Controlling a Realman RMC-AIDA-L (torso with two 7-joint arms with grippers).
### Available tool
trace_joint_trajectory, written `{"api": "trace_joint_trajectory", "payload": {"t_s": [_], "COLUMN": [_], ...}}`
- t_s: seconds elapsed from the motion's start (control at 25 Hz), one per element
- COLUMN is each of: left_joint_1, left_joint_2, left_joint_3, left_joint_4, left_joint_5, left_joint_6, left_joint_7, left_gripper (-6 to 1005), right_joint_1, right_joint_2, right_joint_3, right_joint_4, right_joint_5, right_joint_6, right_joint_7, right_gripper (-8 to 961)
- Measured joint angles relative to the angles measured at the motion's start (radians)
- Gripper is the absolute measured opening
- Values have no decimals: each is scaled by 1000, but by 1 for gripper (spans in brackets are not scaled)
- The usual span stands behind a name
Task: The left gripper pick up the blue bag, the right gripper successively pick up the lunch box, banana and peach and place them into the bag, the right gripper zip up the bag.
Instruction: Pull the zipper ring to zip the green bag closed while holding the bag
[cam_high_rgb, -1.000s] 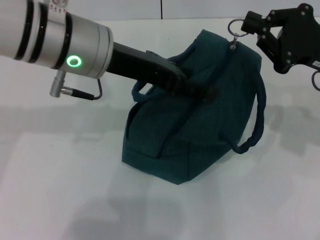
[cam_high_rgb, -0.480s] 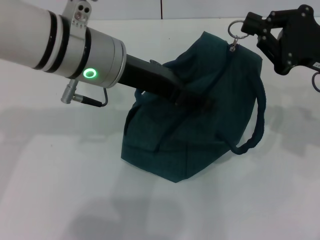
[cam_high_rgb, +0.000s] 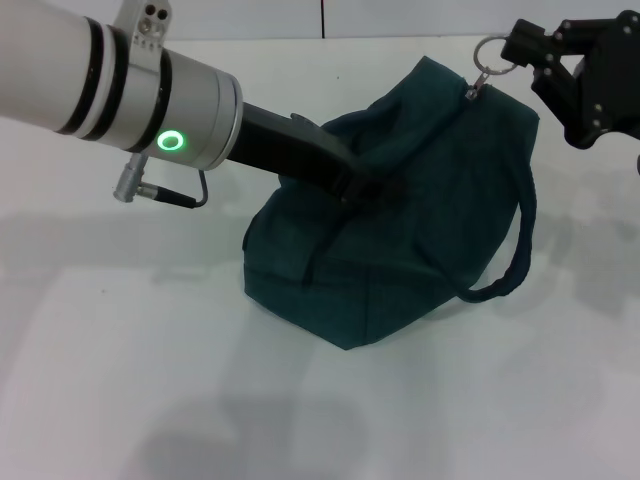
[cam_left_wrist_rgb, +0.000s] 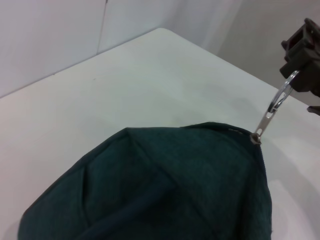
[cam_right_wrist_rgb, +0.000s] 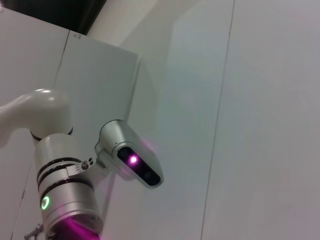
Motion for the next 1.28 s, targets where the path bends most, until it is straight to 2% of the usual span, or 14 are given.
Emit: {"api": "trace_joint_trajectory", "payload": {"t_s": [0.24, 0.44, 0.56, 1.28], "left_joint_1": [-3, 2, 2, 7], "left_joint_2": [1, 1, 1, 0], "left_joint_3": [0, -5, -4, -7], "left_joint_4": [0, 1, 1, 1], "left_joint_5": [1, -9, -9, -15], "left_joint_6": [8, 26, 32, 36], "left_joint_7": [9, 55, 64, 67], "left_gripper": [317, 232, 191, 92], "right_joint_1": [-12, -26, -31, -57], "right_joint_2": [2, -1, -2, -4], "right_joint_3": [7, 8, 11, 13], "right_joint_4": [12, 42, 49, 97], "right_joint_5": [15, 61, 75, 121], "right_joint_6": [-4, 0, 17, 115], "right_joint_7": [31, 44, 56, 77], "right_gripper": [3, 2, 2, -1]}}
